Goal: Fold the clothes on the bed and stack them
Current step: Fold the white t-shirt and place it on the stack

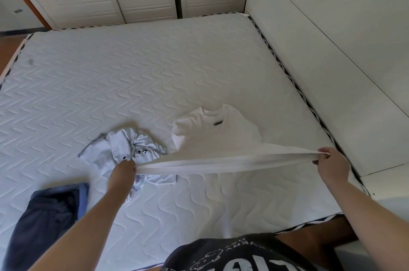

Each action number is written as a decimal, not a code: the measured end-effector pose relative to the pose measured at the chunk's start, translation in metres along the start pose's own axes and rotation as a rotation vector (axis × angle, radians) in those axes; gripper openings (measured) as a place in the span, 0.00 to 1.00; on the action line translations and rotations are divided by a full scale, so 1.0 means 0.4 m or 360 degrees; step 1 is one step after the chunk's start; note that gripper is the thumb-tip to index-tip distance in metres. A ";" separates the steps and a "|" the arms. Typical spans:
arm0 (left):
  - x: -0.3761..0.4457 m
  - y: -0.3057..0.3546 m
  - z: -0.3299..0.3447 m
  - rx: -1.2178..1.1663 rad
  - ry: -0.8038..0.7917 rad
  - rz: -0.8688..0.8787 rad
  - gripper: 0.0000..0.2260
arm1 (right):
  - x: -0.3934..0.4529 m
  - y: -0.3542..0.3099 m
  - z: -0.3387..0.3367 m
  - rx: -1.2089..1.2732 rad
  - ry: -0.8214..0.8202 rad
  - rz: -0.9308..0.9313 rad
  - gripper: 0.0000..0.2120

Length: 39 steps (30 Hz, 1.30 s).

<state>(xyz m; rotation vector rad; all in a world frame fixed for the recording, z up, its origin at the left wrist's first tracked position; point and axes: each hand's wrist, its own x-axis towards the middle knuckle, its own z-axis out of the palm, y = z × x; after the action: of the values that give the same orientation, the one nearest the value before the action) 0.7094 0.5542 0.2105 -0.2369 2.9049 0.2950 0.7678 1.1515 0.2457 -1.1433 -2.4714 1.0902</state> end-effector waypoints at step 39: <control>0.815 0.644 -1.162 -0.2305 0.0669 -0.0082 0.07 | 0.848 -1.251 -0.177 0.1712 -0.0441 -0.0090 0.19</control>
<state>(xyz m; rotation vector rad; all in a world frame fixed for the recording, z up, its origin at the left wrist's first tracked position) 0.2591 0.6588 0.6288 -0.5981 2.3567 2.4703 0.2838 1.2228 0.6079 -0.5775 -1.5413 2.2251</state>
